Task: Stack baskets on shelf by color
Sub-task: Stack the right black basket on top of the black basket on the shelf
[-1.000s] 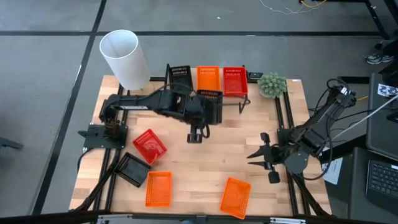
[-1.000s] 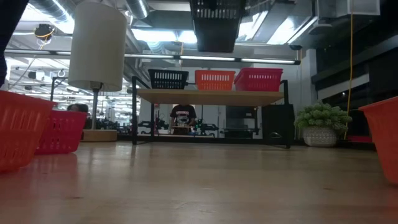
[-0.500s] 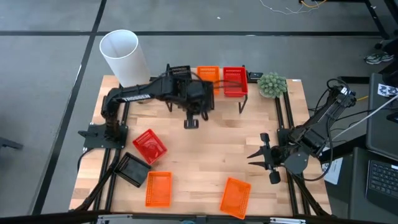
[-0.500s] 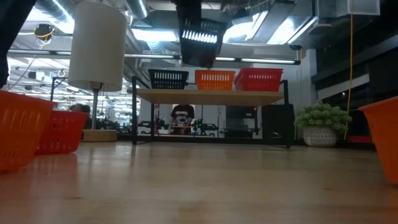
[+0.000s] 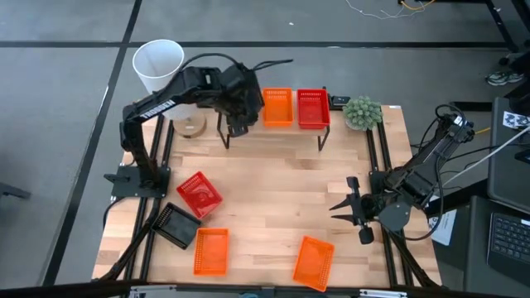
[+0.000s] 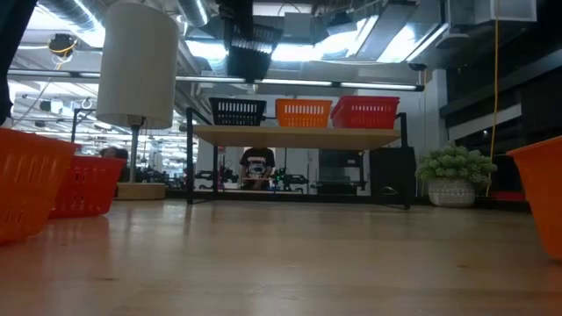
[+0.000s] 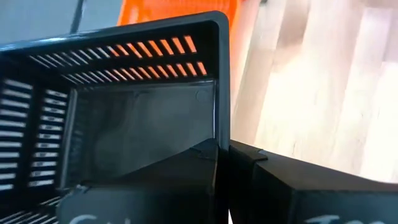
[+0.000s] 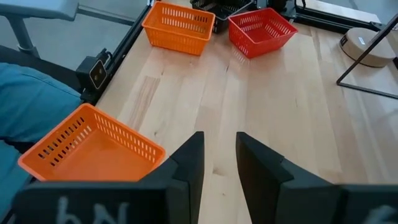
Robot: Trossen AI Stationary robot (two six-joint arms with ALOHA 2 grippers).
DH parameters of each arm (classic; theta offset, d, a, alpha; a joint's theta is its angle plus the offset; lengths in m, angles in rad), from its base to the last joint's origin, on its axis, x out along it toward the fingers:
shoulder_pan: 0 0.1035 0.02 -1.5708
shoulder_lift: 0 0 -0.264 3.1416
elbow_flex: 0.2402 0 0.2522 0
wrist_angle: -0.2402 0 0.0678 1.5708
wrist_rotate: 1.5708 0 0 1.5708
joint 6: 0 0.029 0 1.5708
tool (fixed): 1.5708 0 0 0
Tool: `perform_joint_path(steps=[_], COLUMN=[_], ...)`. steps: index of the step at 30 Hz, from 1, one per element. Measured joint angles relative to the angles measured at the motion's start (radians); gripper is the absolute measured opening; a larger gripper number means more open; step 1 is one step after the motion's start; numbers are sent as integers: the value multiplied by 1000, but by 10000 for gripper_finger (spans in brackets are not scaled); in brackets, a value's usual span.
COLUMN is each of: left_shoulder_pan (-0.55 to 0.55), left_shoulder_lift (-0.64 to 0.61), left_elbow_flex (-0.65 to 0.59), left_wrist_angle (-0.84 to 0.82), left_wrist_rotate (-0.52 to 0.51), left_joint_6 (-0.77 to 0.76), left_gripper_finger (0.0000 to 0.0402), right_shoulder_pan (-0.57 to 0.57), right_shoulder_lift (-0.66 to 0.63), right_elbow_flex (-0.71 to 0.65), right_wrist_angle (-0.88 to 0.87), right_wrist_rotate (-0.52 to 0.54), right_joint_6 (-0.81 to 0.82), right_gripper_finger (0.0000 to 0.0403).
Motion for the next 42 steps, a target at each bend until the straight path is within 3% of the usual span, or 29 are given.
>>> perform_joint_path(steps=[6,13,20,24,29,42], left_shoulder_pan=[23,69,101,118,119,101], left_shoulder_lift=[-2,-84,-220,-224,-223,-221], left_elbow_flex=[-51,-254,-426,-481,-585,-671], left_wrist_angle=[62,102,374,372,419,469], left_wrist_rotate=[16,156,154,147,-6,14], left_joint_6=[79,138,162,134,103,109], left_gripper_finger=[0,0,0,0,0,0], right_shoulder_pan=[0,0,0,0,0,0], right_shoulder_lift=[0,0,0,0,0,0], right_elbow_flex=[0,0,0,0,0,0], right_wrist_angle=[-34,-42,-43,-43,-42,-43], right_wrist_rotate=[0,0,0,2,2,2], right_joint_6=[18,33,31,29,27,26], right_gripper_finger=[91,91,91,91,91,91])
